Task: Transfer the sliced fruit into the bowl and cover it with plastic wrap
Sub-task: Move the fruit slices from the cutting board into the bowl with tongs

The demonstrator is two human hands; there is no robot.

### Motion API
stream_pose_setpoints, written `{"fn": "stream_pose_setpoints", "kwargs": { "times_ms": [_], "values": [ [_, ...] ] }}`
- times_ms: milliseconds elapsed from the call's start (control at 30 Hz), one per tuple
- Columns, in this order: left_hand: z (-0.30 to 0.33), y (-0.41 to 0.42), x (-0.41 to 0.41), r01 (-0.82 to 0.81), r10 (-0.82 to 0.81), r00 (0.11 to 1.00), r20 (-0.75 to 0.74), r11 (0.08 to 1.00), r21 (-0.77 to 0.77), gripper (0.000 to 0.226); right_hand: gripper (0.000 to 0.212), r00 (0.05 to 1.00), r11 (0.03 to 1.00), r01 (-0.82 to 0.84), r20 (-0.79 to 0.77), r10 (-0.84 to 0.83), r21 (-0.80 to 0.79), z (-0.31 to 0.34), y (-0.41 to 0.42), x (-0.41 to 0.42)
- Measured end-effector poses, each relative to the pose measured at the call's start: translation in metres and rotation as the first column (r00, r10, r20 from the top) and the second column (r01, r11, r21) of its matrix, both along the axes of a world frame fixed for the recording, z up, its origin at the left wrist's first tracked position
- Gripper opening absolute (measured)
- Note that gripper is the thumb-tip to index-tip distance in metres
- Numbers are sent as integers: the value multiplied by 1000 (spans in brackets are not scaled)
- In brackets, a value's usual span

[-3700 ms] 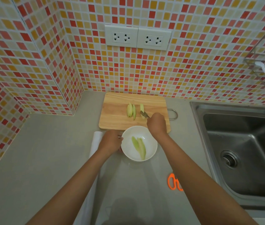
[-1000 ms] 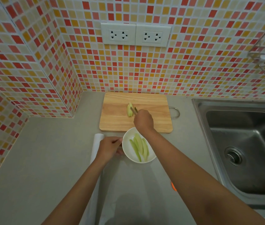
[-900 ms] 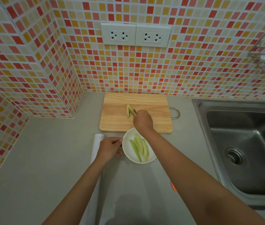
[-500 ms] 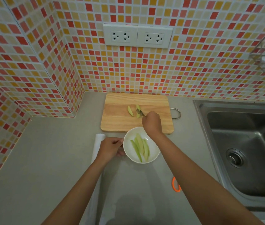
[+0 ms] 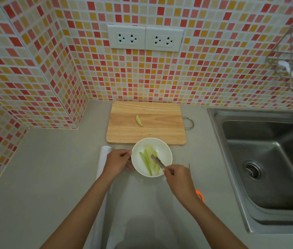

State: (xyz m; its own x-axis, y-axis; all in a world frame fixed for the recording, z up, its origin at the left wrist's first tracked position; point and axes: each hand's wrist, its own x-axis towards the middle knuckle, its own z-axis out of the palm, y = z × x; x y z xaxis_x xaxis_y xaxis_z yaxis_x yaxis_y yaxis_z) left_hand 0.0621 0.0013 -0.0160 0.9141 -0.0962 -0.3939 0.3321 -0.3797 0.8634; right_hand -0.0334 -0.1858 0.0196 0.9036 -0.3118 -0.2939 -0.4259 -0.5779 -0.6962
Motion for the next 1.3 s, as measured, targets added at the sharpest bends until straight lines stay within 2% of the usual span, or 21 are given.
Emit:
{"fn": "stream_pose_setpoints", "kwargs": {
  "times_ms": [67, 167, 233, 300, 400, 500, 733, 900, 1033, 1200, 1300],
  "values": [
    [-1, -1, 0, 3, -3, 1000, -2, 1000, 5, 20, 30, 1000, 997, -16, -18, 14, -73, 2, -1, 2],
    [0, -3, 1, 0, 0, 1000, -5, 1000, 8, 21, 33, 999, 985, -13, 37, 20, -172, 16, -4, 12],
    [1, -4, 1, -3, 3, 1000, -4, 1000, 11, 21, 44, 995, 983, -11, 91, 28, -182, 28, -5, 31],
    [2, -4, 1, -6, 6, 1000, -1, 1000, 15, 22, 45, 992, 990, 0, 122, 18, -141, 33, -3, 61],
    [2, -4, 0, -7, 7, 1000, -2, 1000, 7, 22, 34, 995, 989, -23, 94, 37, -145, 26, 8, 110],
    [3, -5, 0, -5, 5, 1000, -7, 1000, 2, 22, 24, 992, 967, -110, 28, 119, -231, 11, 20, 145],
    [3, -4, 2, -5, 5, 1000, -8, 1000, 12, 21, 16, 981, 898, -191, -41, 191, -395, -11, 30, 171],
    [1, -3, 2, 3, -3, 1000, -3, 999, 33, 22, 21, 990, 938, -132, -5, 138, -320, -6, 19, 164],
    [0, -3, 3, 10, -10, 1000, 5, 999, 54, 23, 45, 993, 982, -49, 95, 68, -184, 6, 4, 135],
    [1, -3, 3, 8, -8, 1000, 3, 999, 54, 23, 50, 983, 996, 7, 182, 9, -84, 18, -9, 59],
    [3, -3, 2, 19, -20, 1000, 14, 998, 57, 23, 47, 987, 996, -3, 159, 18, -94, 12, -11, 17]
  ]
}}
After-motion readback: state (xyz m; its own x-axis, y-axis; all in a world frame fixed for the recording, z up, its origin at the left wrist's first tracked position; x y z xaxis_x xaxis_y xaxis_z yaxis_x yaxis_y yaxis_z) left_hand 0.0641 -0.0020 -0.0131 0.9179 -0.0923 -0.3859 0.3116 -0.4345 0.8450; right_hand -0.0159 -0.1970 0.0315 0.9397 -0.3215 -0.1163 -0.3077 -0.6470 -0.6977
